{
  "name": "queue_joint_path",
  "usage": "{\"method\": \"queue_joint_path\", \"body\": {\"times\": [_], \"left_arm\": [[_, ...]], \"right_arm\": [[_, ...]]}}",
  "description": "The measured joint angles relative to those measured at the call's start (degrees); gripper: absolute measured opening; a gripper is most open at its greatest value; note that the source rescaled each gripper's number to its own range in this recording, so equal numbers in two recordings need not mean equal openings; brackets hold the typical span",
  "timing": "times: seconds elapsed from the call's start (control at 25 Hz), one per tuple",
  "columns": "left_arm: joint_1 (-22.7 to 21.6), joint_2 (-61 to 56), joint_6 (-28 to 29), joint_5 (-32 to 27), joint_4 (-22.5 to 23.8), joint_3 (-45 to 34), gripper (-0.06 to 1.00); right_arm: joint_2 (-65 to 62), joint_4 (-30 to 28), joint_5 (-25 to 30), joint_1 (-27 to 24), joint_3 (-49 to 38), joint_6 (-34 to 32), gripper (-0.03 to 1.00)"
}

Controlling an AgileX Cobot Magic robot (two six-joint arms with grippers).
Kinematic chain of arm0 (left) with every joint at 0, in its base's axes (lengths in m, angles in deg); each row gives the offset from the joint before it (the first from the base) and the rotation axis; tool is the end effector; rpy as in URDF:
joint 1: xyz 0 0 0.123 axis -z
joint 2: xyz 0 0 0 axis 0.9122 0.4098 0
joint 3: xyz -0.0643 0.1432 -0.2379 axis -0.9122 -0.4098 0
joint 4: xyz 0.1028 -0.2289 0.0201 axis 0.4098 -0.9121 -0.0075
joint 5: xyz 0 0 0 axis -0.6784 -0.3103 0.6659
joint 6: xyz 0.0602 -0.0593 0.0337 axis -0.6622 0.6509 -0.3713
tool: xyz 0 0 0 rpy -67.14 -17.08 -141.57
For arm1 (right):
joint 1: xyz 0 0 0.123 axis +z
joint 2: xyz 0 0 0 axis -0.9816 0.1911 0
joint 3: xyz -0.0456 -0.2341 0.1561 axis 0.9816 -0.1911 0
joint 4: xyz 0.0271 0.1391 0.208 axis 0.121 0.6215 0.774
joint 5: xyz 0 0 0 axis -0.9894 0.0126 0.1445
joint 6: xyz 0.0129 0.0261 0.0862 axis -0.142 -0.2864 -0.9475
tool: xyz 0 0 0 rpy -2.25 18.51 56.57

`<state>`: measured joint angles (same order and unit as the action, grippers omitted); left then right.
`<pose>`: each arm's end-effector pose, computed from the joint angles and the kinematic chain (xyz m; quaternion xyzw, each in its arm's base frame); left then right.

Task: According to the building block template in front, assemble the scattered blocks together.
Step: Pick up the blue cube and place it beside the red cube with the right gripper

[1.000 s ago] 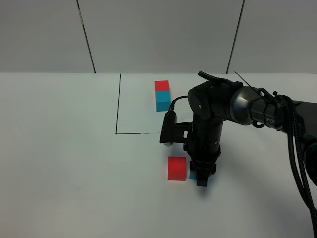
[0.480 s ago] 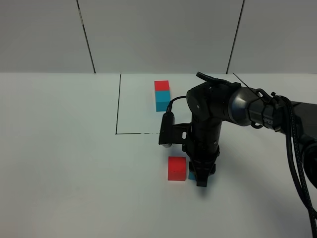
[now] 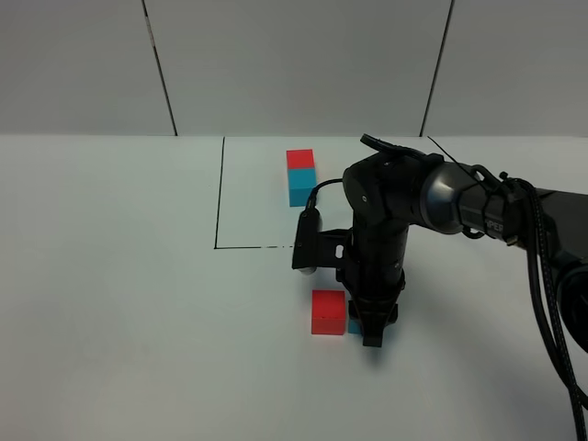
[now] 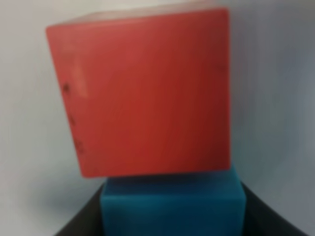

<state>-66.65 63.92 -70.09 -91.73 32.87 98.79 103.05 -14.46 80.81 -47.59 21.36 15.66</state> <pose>-0.0076 -0.0124 0.2789 0.0530 0.8478 -0.0393 0.5261 0.3698 0.2237 0.1190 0.6512 -0.7589 0.0093 0.0014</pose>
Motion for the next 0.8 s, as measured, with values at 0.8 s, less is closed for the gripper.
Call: {"method": "queue_joint_path", "body": {"times": [0.8], "left_arm": [[0.0, 0.0, 0.0, 0.0, 0.0, 0.0, 0.7]], "right_arm": [[0.2, 2.15, 0.43, 0.2, 0.07, 2.06, 0.03]]}}
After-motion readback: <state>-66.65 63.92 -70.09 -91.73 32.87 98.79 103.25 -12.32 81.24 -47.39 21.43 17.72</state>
